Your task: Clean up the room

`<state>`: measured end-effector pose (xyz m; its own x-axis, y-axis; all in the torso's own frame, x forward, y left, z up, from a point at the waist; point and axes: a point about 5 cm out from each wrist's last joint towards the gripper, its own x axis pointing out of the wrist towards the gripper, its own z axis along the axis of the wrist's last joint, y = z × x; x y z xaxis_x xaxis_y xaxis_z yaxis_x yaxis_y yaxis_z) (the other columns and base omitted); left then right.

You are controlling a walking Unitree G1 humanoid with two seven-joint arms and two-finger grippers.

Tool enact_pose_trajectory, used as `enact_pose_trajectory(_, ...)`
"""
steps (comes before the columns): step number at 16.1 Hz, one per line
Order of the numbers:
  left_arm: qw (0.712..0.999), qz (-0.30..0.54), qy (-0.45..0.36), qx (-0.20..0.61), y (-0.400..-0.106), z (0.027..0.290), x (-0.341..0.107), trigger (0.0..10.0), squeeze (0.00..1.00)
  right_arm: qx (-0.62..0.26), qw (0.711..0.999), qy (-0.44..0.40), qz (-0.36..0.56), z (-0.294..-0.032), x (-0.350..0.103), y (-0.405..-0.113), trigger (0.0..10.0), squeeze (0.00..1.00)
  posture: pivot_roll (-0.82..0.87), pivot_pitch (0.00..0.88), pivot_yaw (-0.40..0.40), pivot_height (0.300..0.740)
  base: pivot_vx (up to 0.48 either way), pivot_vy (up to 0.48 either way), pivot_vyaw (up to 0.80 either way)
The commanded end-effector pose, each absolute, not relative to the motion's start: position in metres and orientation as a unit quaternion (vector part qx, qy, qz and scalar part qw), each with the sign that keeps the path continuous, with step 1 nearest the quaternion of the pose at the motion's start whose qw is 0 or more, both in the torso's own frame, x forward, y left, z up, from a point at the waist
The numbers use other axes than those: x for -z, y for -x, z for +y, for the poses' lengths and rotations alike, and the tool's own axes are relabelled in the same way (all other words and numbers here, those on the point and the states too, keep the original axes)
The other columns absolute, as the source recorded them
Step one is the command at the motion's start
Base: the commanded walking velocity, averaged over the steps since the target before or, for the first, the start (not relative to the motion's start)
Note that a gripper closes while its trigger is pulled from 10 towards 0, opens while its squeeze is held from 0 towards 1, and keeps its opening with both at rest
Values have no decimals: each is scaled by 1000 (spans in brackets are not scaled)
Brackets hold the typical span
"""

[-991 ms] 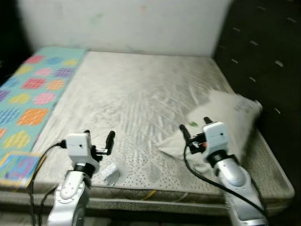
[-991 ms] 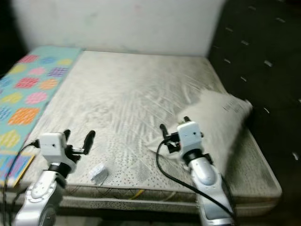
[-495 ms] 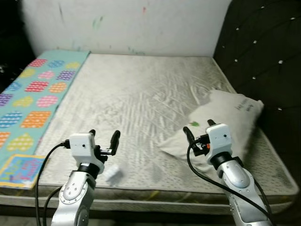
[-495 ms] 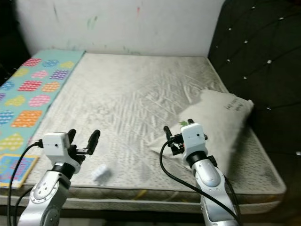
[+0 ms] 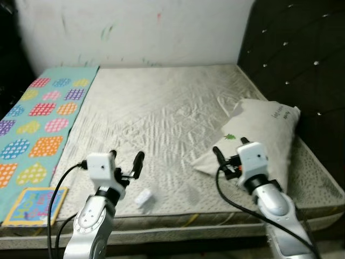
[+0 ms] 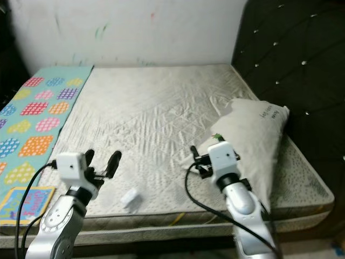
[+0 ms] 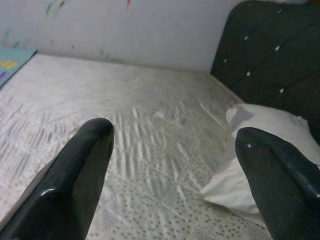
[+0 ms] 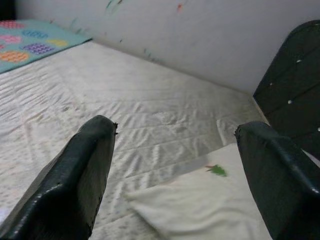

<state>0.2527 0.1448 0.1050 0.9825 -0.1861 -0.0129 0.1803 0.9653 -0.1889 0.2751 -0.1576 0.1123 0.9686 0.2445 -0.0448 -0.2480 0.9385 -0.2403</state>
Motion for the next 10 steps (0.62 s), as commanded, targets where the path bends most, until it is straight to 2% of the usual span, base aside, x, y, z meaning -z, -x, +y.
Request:
enact_pose_trajectory(1,994,19,81,73,-250,155,-104,10000,0,-145,982,118,4,-146,-115,-279,10000,0,-112,0,-4,740,0,480,0)
enact_pose_trajectory(8,994,0,78,76,-251,157,-110,10000,0,-173,978,116,-8,-136,-118,-279,10000,0,-104,0,-8,740,0,0,0)
enact_pose_trajectory(10,994,-1,76,79,-252,157,-110,10000,0,-167,979,115,-6,-138,-117,-279,10000,0,-102,0,-2,740,0,0,406)
